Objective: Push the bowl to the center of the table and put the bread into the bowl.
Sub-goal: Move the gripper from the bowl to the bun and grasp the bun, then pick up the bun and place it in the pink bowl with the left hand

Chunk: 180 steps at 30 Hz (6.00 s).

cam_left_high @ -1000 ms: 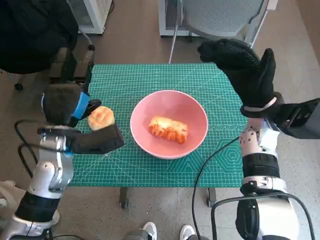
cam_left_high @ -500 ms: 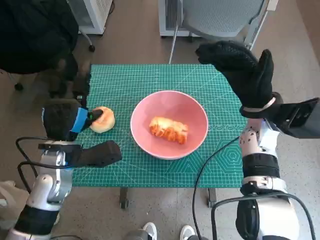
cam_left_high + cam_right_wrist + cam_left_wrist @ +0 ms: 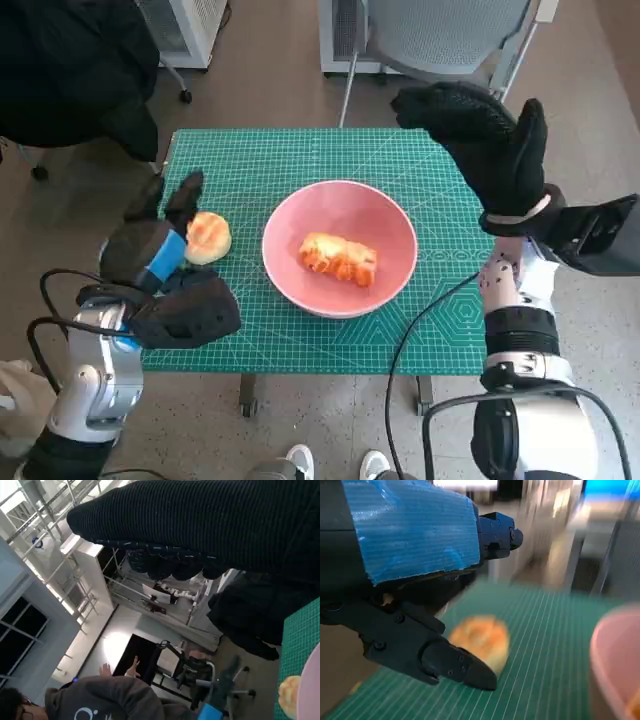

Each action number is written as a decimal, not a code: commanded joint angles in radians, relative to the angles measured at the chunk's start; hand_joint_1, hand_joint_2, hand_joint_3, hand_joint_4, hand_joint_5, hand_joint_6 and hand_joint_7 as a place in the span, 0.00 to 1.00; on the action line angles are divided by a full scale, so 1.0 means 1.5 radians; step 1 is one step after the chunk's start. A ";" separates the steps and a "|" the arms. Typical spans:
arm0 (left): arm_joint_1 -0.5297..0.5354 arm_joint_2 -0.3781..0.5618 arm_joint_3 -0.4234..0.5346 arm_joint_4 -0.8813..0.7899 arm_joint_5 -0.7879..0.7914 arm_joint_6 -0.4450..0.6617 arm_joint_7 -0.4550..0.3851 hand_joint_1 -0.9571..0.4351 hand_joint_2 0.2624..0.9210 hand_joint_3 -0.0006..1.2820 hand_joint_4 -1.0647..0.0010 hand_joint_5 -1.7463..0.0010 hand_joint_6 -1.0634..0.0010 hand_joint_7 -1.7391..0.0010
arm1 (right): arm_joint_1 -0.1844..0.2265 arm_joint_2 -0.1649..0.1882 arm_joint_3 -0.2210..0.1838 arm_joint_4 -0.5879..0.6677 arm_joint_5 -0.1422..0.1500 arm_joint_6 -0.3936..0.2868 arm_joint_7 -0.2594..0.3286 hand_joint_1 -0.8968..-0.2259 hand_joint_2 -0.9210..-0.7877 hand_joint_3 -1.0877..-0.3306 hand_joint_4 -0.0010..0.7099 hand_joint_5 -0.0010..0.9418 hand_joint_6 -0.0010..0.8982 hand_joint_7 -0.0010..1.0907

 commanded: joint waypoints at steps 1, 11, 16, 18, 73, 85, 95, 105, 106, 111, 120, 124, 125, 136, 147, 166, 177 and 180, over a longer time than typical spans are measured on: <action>-0.027 0.020 -0.008 0.002 -0.010 0.032 -0.085 0.38 0.68 0.00 1.00 1.00 1.00 0.98 | 0.009 -0.003 0.000 0.004 -0.004 0.001 0.000 0.24 0.00 0.32 0.48 0.00 0.36 0.00; -0.054 0.017 -0.018 0.029 -0.009 0.053 -0.130 0.50 0.63 0.00 1.00 1.00 1.00 0.99 | 0.012 -0.005 0.000 -0.001 -0.003 0.002 0.001 0.24 0.00 0.31 0.47 0.00 0.36 0.00; -0.058 0.013 -0.030 0.049 0.002 0.046 -0.109 0.55 0.62 0.00 1.00 1.00 0.99 0.99 | 0.014 -0.006 0.001 -0.004 -0.003 0.005 0.001 0.24 0.00 0.31 0.47 0.00 0.36 0.00; -0.063 0.012 -0.036 0.061 0.007 0.045 -0.099 0.56 0.61 0.00 1.00 1.00 0.98 0.99 | 0.015 -0.006 0.002 -0.006 -0.004 0.005 0.000 0.24 0.00 0.31 0.47 0.00 0.36 0.00; -0.357 -0.067 -0.205 0.500 0.060 0.026 -0.068 0.62 0.69 0.01 1.00 1.00 0.91 0.99 | 0.034 -0.018 0.013 -0.033 -0.008 0.015 -0.001 0.25 0.00 0.30 0.49 0.00 0.35 0.00; -0.402 -0.094 -0.221 0.624 0.047 0.001 -0.057 0.67 0.71 0.01 1.00 1.00 0.90 0.99 | 0.040 -0.020 0.014 -0.046 -0.005 0.021 -0.003 0.25 0.00 0.30 0.49 0.00 0.35 0.00; -0.392 -0.097 -0.214 0.625 0.025 0.005 -0.056 0.74 0.75 0.02 1.00 1.00 0.89 0.99 | 0.048 -0.019 0.016 -0.061 -0.004 0.026 -0.006 0.25 0.00 0.29 0.49 0.00 0.35 0.00; -0.395 -0.109 -0.218 0.687 0.012 -0.028 -0.004 0.78 0.82 0.05 0.86 0.80 0.81 0.99 | 0.053 -0.016 0.019 -0.071 -0.005 0.031 -0.013 0.25 0.00 0.29 0.49 0.00 0.36 0.00; -0.398 -0.110 -0.219 0.696 0.011 -0.032 0.001 0.78 0.83 0.06 0.86 0.65 0.79 0.99 | 0.053 -0.016 0.019 -0.072 -0.005 0.032 -0.013 0.25 0.00 0.29 0.49 0.00 0.36 0.00; -0.407 -0.115 -0.226 0.733 0.010 -0.053 0.026 0.79 0.84 0.08 0.86 0.42 0.76 1.00 | 0.054 -0.017 0.020 -0.073 -0.005 0.034 -0.014 0.24 0.00 0.29 0.49 0.00 0.36 0.01; -0.424 -0.118 -0.254 0.813 0.022 -0.099 0.090 0.95 0.69 0.54 0.62 0.08 0.49 0.73 | 0.054 -0.018 0.022 -0.075 -0.005 0.038 -0.013 0.24 0.00 0.30 0.49 0.00 0.37 0.01; -0.421 -0.110 -0.255 0.810 0.018 -0.106 0.106 0.95 0.70 0.54 0.62 0.07 0.53 0.65 | 0.054 -0.018 0.023 -0.075 -0.006 0.039 -0.014 0.24 0.00 0.30 0.50 0.00 0.37 0.01; -0.421 -0.109 -0.254 0.808 0.017 -0.107 0.107 0.95 0.70 0.54 0.62 0.07 0.55 0.65 | 0.053 -0.018 0.023 -0.074 -0.006 0.039 -0.013 0.24 0.00 0.30 0.50 0.00 0.37 0.01; -0.416 -0.085 -0.233 0.750 0.001 -0.095 0.098 0.78 0.90 0.32 0.62 0.14 0.59 0.35 | 0.048 -0.019 0.025 -0.066 -0.006 0.036 -0.008 0.24 0.00 0.30 0.50 0.00 0.37 0.01; -0.365 -0.034 -0.188 0.552 -0.003 -0.050 0.067 0.69 0.99 0.18 0.54 0.19 0.53 0.27 | 0.037 -0.021 0.025 -0.046 -0.006 0.032 -0.001 0.25 0.00 0.30 0.50 0.00 0.37 0.01; -0.234 0.038 -0.069 0.096 0.020 -0.020 0.039 0.69 0.87 0.18 0.38 0.21 0.33 0.47 | 0.022 -0.016 0.023 -0.024 -0.002 0.029 0.012 0.23 0.00 0.31 0.51 0.01 0.37 0.01; -0.231 0.006 -0.040 -0.053 0.008 -0.033 0.004 0.69 0.87 0.14 0.36 0.23 0.28 0.52 | 0.018 -0.013 0.019 -0.021 0.000 0.030 0.020 0.23 0.00 0.31 0.52 0.00 0.38 0.01; -0.240 -0.009 -0.052 -0.066 0.013 -0.037 -0.006 0.69 0.91 0.10 0.33 0.25 0.28 0.51 | 0.017 -0.012 0.019 -0.022 -0.001 0.030 0.020 0.23 0.00 0.31 0.52 0.00 0.38 0.01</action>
